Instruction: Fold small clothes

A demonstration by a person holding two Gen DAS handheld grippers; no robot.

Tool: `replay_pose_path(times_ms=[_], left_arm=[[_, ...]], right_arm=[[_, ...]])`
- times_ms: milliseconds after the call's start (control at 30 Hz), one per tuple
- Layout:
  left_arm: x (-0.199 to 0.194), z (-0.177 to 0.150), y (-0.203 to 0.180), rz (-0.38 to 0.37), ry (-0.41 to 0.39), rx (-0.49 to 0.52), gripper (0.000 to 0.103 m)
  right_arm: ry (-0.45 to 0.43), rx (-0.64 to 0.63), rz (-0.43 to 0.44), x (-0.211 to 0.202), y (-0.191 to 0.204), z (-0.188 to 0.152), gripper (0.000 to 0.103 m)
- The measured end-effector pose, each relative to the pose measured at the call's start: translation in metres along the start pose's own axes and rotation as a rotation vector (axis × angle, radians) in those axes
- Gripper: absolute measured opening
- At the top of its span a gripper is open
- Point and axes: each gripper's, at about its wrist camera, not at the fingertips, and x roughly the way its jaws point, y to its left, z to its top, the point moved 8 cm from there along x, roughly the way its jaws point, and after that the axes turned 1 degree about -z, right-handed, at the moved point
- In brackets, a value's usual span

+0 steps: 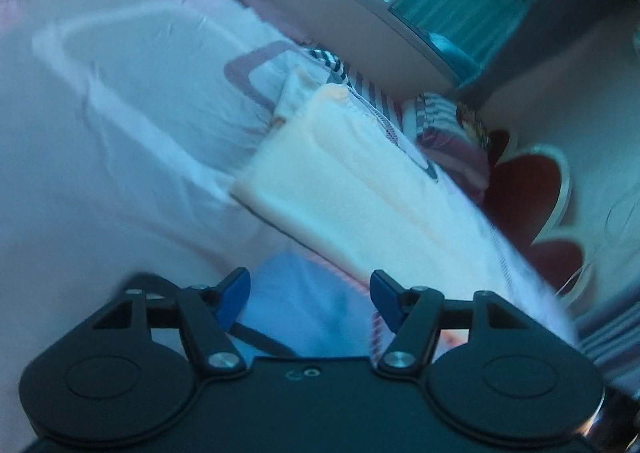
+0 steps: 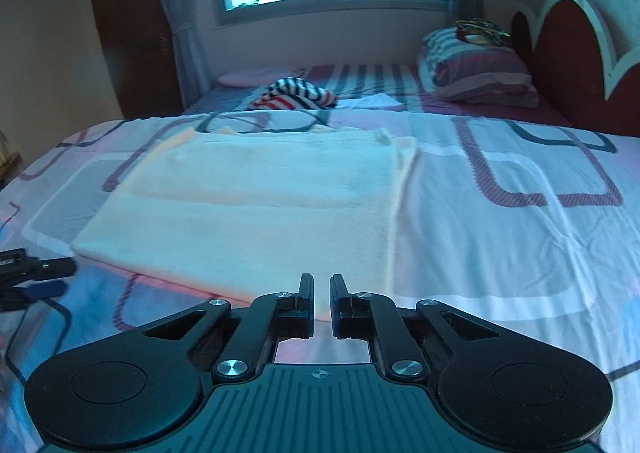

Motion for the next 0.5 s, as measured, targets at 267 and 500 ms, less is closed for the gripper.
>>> replay_pose_path(times_ms=[267, 500], left_arm=[[0.029, 0.019, 0.015, -0.078, -0.084, -0.284, 0.062], [0.054, 0.034, 0.005, -0.041, -0.184, -0.246, 0.062]], right_arm=[[0.010, 0.086, 0.055, 0.020, 0.011, 0.012, 0.010], [0.008, 0.147, 0.095, 0.055, 0.012, 0.038, 0.009]])
